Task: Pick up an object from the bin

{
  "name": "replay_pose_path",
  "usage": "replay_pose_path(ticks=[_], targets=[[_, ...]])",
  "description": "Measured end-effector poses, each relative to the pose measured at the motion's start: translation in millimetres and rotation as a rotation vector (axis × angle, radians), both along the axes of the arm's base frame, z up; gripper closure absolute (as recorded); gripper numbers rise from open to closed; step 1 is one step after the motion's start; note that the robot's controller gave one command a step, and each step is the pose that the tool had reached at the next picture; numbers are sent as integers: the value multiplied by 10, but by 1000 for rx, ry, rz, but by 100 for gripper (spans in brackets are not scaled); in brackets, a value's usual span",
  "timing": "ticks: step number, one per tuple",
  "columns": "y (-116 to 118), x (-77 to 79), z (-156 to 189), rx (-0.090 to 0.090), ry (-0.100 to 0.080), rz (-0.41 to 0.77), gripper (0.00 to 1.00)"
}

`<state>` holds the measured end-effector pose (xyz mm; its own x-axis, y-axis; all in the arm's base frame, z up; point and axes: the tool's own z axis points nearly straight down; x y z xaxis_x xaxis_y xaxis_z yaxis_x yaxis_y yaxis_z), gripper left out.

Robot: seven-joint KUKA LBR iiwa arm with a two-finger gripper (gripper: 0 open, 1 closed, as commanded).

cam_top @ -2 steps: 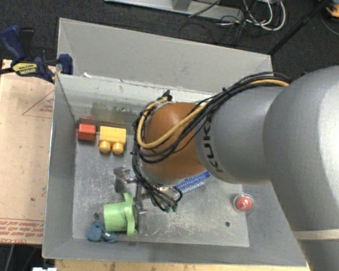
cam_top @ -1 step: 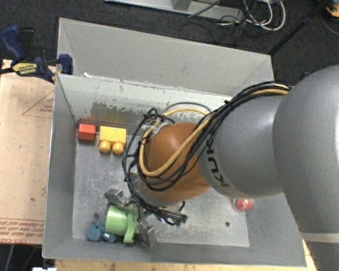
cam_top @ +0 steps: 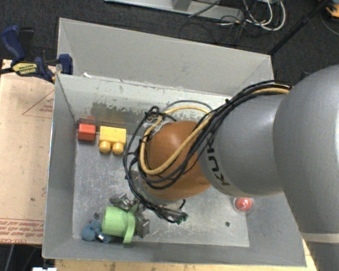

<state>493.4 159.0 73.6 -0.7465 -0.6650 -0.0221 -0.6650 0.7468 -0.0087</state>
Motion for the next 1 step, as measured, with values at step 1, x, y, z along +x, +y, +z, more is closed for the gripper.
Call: replay_pose_path(ticks=[1], targets=[[385, 326, 3126, -4, 10, 74, 100]])
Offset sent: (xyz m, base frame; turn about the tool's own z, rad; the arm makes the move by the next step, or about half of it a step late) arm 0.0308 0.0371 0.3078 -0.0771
